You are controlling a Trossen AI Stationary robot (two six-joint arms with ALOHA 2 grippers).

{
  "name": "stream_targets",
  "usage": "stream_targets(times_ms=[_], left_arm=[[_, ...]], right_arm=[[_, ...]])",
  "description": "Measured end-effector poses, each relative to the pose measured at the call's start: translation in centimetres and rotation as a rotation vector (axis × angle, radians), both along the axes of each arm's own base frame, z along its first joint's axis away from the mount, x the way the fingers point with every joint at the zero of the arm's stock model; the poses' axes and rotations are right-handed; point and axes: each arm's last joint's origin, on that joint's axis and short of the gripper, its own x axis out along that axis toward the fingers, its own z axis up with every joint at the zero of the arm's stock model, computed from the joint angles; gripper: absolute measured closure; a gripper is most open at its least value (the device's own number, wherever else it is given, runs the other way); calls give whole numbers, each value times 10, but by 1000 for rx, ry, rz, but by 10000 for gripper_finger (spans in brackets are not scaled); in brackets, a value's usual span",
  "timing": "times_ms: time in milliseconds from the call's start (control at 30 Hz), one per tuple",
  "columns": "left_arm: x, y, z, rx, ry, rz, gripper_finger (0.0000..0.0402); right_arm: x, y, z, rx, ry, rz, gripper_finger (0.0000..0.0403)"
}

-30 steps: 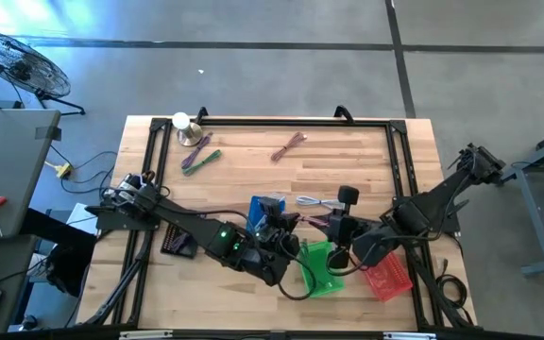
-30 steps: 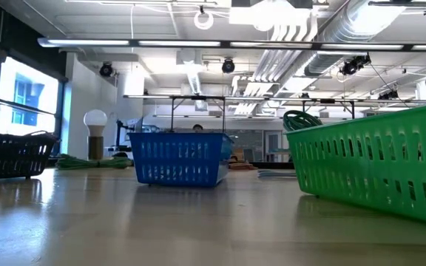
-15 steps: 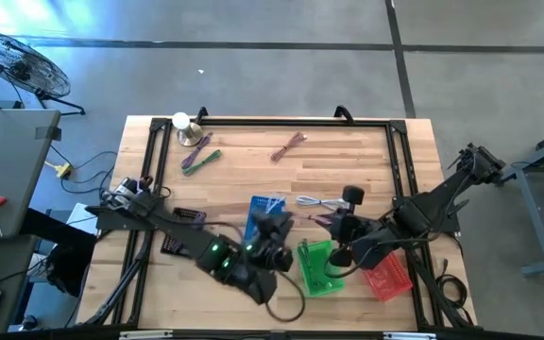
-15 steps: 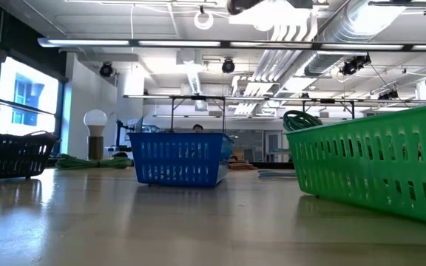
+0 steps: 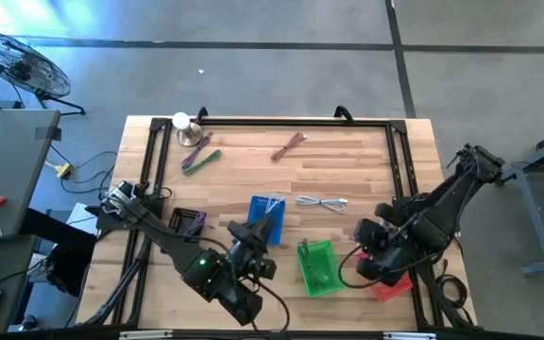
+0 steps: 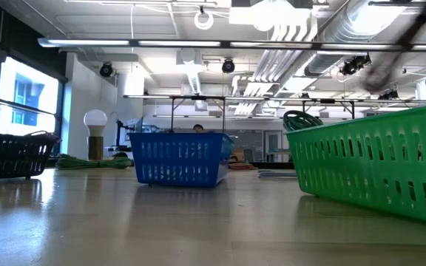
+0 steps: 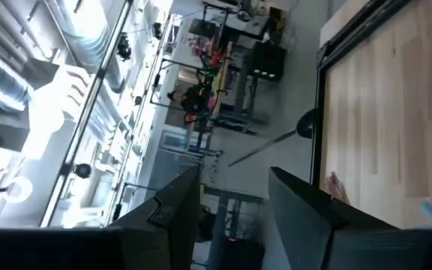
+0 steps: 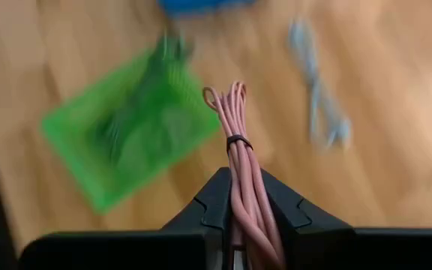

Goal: Pick & Place USB Port
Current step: Put the bottom pink USB cable into the red bin

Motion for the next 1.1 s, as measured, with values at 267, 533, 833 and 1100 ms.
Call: stream_targets(times_ms=[267, 533, 833, 1100], left_arm=[[3, 18, -12, -189, 45, -53, 248], [10, 38, -20, -380, 97, -42, 248], [8, 53, -28, -563, 170, 10, 248], [3, 54, -30, -625, 175, 43, 248]], right_arm=[[-14, 8, 5, 330, 300, -126, 369], [-24, 8, 20, 490, 490, -162, 370], [-20, 14, 11, 461, 557, -218, 370], [-8, 29, -8, 430, 646, -232, 370]])
